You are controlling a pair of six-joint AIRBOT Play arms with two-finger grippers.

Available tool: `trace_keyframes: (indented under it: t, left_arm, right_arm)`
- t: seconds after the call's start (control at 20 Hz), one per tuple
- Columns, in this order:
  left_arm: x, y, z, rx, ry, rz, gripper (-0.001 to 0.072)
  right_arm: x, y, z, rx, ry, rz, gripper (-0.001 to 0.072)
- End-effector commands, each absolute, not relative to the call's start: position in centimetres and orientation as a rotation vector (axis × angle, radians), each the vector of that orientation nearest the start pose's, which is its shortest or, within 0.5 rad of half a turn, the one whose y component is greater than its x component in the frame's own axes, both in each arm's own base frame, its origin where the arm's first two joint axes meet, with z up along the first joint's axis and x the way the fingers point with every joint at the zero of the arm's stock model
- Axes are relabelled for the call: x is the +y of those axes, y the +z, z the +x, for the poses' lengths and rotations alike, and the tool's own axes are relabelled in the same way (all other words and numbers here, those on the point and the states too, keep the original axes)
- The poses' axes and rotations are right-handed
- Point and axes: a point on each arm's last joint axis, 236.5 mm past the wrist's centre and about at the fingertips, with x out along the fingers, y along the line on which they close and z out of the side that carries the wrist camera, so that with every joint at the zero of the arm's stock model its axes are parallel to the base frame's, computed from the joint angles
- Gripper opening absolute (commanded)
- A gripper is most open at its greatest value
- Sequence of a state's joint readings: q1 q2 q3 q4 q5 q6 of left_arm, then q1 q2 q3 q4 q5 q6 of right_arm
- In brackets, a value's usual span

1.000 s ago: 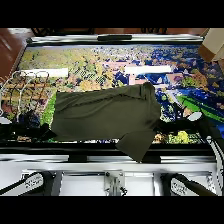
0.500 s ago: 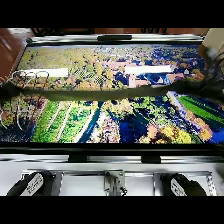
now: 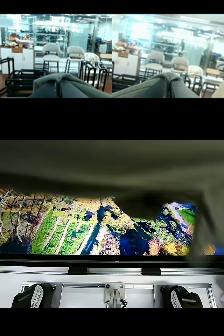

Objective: Fold the shirts.

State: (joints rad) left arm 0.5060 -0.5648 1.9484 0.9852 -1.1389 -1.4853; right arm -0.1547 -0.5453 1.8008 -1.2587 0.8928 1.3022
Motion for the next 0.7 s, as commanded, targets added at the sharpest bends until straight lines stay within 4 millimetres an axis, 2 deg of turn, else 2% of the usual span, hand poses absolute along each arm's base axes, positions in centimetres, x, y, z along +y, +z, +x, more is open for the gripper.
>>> trace_keyframes:
  t: [0.0, 0.1, 0.2, 0.25, 0.35, 0.4, 0.5, 0.65]
  left_arm:
    - [-6.6, 52.7, 11.8, -0.104, -0.004, -0.04, 0.0035]
    - [-6.2, 51.0, 12.4, -0.028, 0.003, -0.042, 0.0035]
    - [-5.4, 49.5, 13.7, 0.033, 0.007, -0.046, 0.0036]
    - [-4.9, 48.2, 14.6, 0.082, 0.006, -0.055, 0.0035]
    - [-3.4, 43.9, 17.5, 0.219, 0.001, -0.108, 0.0035]
    - [-2.6, 41.2, 19.0, 0.297, -0.004, -0.123, 0.0035]
    - [-0.9, 34.2, 22.0, 0.482, -0.015, -0.204, 0.0035]
    - [0.8, 21.4, 25.3, 0.778, -0.049, -0.325, 0.0035]
  right_arm:
    - [2.2, 55.7, 11.9, -0.286, 0.005, -0.112, 0.0058]
    - [1.4, 53.1, 13.1, -0.167, -0.019, -0.123, 0.0058]
    - [0.5, 49.8, 15.3, -0.008, -0.035, -0.124, 0.0058]
    - [0.1, 47.8, 16.6, 0.083, -0.035, -0.122, 0.0059]
    - [0.0, 43.6, 19.7, 0.283, -0.006, -0.105, 0.0059]
    - [0.0, 41.4, 21.2, 0.384, 0.015, -0.094, 0.0059]
    - [-0.4, 35.5, 24.6, 0.628, 0.045, -0.076, 0.0059]
    - [-0.2, 25.2, 29.6, 0.937, 0.109, -0.002, 0.0059]
